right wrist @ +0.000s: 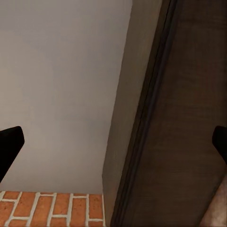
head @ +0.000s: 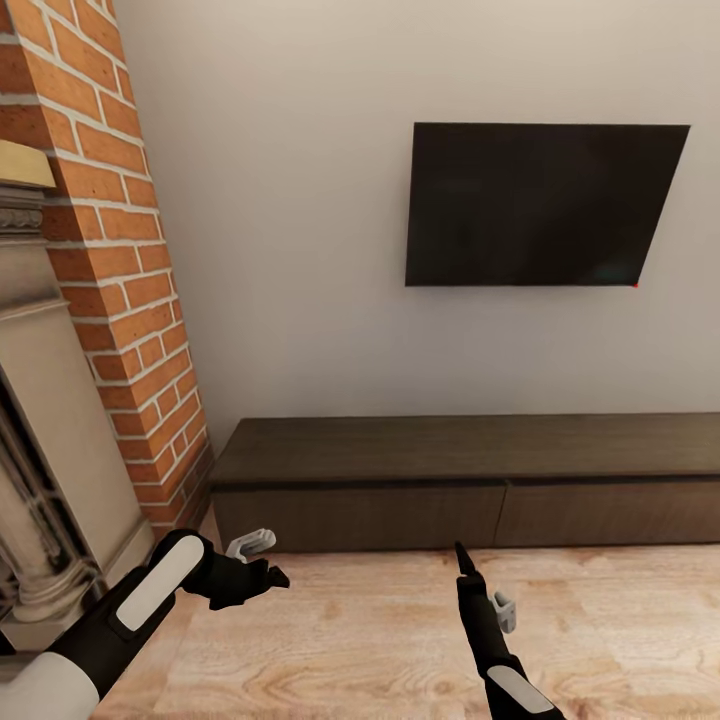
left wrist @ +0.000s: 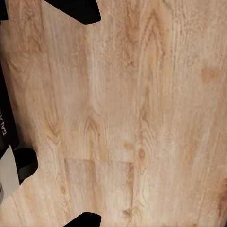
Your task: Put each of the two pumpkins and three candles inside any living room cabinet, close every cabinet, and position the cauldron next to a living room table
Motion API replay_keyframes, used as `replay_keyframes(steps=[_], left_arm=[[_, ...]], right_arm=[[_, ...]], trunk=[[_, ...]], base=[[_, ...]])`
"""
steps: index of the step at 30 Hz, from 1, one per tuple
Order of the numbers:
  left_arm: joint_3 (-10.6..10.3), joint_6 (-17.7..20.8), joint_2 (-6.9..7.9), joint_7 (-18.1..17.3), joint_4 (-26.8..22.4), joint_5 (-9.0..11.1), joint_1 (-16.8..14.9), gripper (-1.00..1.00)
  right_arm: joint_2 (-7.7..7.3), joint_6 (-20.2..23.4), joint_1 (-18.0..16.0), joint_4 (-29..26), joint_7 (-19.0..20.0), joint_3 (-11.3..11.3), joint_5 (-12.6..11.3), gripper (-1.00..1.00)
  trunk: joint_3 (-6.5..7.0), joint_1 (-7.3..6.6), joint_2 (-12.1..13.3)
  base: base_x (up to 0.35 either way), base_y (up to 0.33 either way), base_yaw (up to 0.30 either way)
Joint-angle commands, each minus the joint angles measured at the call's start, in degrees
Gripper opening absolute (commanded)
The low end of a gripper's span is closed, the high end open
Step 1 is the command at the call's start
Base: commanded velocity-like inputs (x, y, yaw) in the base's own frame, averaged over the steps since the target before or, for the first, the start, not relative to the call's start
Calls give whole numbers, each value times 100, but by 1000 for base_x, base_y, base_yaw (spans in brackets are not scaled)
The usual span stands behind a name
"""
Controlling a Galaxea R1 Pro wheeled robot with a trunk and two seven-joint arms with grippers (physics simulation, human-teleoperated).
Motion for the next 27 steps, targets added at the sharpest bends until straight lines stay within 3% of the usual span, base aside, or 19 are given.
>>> replay_keyframes(steps=[1,4,8,11,27], left_arm=[[-14,-3,5,57,-6,61,-6,100],[-15,-3,5,56,-6,61,-6,100],[-14,-3,5,56,-6,61,-6,100],[-14,-3,7,56,-6,61,-6,100],[-14,-3,14,56,-6,61,-6,100]], right_arm=[[-2,-34,-4,6,18,49,-53,100],[-2,-14,-8,3,24,49,-102,100],[-2,287,-6,-1,83,49,-511,100],[-2,456,-6,-1,103,49,-680,100],[-2,471,-9,7,42,54,-722,100]], trunk=[[-24,22,-44],[-78,88,-165],[-150,175,-325],[-204,241,-445],[-401,483,-887]], base=[[0,0,0],[0,0,0],[0,0,0],[0,0,0],[0,0,0]])
